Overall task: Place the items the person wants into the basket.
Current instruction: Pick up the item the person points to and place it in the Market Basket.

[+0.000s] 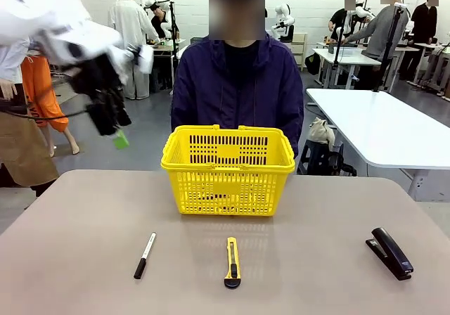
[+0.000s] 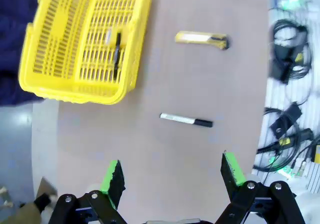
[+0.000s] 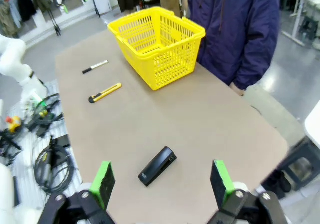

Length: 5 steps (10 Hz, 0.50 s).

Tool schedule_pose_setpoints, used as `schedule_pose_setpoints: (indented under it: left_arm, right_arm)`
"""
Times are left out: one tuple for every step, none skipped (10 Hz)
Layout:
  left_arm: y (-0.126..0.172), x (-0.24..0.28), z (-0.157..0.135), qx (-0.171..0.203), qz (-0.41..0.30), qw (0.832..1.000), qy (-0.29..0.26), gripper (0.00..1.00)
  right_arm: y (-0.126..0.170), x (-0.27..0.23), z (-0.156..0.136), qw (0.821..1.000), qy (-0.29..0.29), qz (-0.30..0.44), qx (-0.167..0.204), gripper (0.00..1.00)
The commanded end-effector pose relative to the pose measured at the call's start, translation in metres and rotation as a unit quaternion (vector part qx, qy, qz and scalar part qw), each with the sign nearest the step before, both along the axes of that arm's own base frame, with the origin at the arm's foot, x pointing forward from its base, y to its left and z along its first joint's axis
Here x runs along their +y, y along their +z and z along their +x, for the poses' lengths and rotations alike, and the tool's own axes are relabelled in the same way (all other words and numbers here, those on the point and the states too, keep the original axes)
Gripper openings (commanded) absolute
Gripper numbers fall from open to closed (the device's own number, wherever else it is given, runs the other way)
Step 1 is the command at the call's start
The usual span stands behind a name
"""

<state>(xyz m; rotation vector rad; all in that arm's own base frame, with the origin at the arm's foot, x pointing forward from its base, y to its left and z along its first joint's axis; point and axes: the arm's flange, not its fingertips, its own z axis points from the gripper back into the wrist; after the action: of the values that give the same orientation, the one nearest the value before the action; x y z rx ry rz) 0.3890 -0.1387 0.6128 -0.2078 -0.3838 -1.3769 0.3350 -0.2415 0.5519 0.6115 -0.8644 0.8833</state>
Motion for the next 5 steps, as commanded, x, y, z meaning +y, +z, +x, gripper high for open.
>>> schedule_pose_setpoints:
  left_arm:
    - [0.026,0.08,-0.061,0.01,-0.097,0.994,-0.055,1.0]
    - [0.033,0.121,-0.093,-0.005,-0.13,0.988,-0.082,1.0]
    - [0.037,0.158,-0.097,-0.034,-0.141,0.987,-0.074,1.0]
    - [0.03,0.187,-0.107,-0.046,-0.153,0.986,-0.055,1.0]
    - [0.018,0.212,-0.116,-0.046,-0.164,0.985,-0.023,1.0]
  right_arm:
    - [0.001,0.0,0.002,1.0,0.002,0.015,-0.017,1.0]
    - [0.001,0.0,0.002,1.0,0.002,0.015,-0.017,1.0]
    - [0.001,0.0,0.002,1.0,0.002,0.015,-0.017,1.0]
    - [0.001,0.0,0.002,1.0,0.002,0.015,-0.017,1.0]
    - [0.001,0.0,0.002,1.0,0.002,0.015,-0.017,1.0]
